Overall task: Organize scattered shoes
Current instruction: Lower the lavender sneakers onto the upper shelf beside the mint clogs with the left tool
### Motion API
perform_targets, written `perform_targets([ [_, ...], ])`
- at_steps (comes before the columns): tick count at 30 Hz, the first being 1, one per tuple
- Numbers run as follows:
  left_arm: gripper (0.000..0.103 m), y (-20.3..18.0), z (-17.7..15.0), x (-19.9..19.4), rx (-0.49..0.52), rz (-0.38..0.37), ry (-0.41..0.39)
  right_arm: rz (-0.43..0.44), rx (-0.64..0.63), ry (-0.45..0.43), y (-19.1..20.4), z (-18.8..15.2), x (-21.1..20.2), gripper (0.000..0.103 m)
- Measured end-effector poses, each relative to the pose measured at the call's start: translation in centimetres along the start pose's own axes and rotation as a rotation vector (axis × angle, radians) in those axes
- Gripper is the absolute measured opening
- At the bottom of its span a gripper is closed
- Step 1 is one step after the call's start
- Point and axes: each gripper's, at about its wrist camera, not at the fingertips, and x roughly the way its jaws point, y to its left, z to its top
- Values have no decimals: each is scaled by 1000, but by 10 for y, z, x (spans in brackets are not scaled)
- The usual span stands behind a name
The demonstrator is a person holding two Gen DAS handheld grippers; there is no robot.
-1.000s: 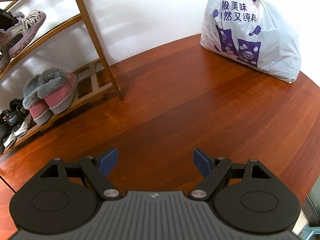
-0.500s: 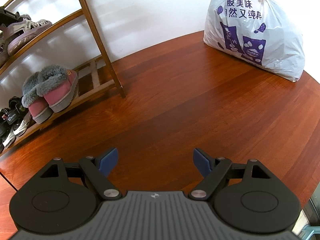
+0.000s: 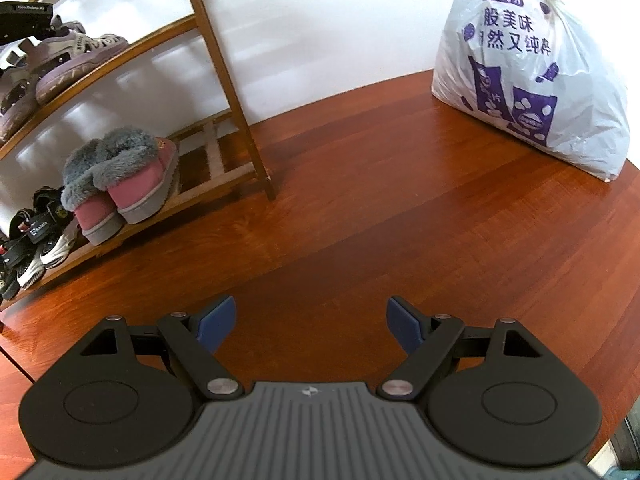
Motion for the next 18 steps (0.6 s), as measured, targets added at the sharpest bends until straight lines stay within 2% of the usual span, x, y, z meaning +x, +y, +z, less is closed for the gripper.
perform_targets([
  [9,72,6,-10,-31,30,-8,-3,35,-40,-29,12,1,-13,88],
  [18,80,24,-21,-66,19,-12,1,68,-97,-57,30,-7,-32,91],
])
